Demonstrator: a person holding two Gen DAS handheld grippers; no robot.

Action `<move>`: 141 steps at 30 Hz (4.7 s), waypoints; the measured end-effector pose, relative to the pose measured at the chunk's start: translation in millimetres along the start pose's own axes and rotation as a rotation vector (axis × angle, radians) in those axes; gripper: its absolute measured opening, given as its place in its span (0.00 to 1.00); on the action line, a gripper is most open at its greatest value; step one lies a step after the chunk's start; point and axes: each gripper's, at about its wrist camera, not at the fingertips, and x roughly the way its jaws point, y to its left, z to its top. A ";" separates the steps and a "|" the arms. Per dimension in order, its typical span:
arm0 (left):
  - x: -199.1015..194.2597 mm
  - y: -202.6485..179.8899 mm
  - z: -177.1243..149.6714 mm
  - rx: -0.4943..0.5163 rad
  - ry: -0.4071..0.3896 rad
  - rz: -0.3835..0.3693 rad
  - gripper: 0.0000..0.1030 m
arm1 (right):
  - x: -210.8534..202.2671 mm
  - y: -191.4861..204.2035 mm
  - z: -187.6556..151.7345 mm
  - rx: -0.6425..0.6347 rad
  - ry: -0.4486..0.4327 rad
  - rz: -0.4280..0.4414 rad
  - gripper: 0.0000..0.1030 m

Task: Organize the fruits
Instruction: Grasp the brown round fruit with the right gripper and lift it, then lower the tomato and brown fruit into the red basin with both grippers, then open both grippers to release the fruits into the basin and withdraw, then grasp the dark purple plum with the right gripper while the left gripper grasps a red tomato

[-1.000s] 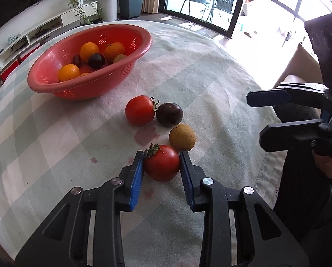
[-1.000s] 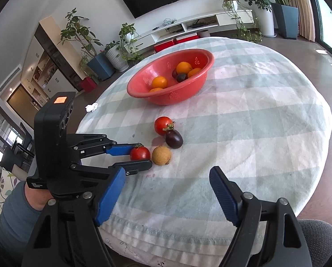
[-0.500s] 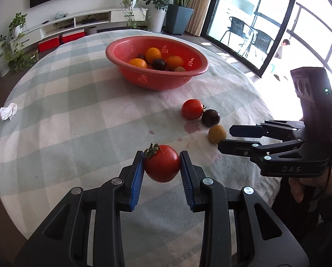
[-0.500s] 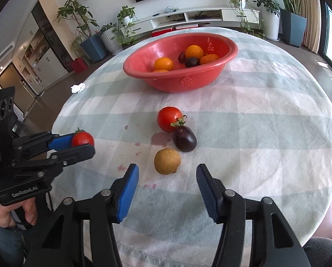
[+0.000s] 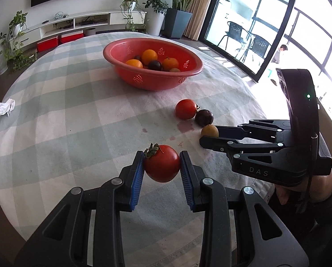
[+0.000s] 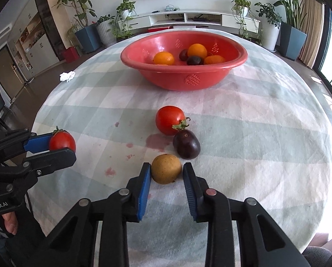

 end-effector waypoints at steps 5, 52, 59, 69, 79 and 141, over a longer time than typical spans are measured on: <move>-0.5 2.0 1.3 -0.010 -0.008 0.004 0.29 | -3.8 -1.9 -1.8 0.016 0.004 0.018 0.29; 113.3 30.4 166.6 0.063 0.012 0.159 0.29 | 48.5 -47.6 146.3 -0.080 0.014 0.045 0.29; 116.0 34.6 165.5 0.062 0.012 0.178 0.30 | 57.6 -46.3 146.4 -0.088 0.025 0.023 0.30; 112.0 34.9 164.6 0.052 -0.006 0.177 0.35 | 58.9 -44.4 146.7 -0.107 0.016 0.014 0.30; 90.6 36.6 165.0 0.015 -0.068 0.225 0.62 | 56.9 -44.1 146.3 -0.102 0.018 0.016 0.32; 14.0 -19.7 17.3 0.115 -0.016 0.174 0.94 | -4.8 -17.3 26.1 -0.166 -0.027 0.048 0.50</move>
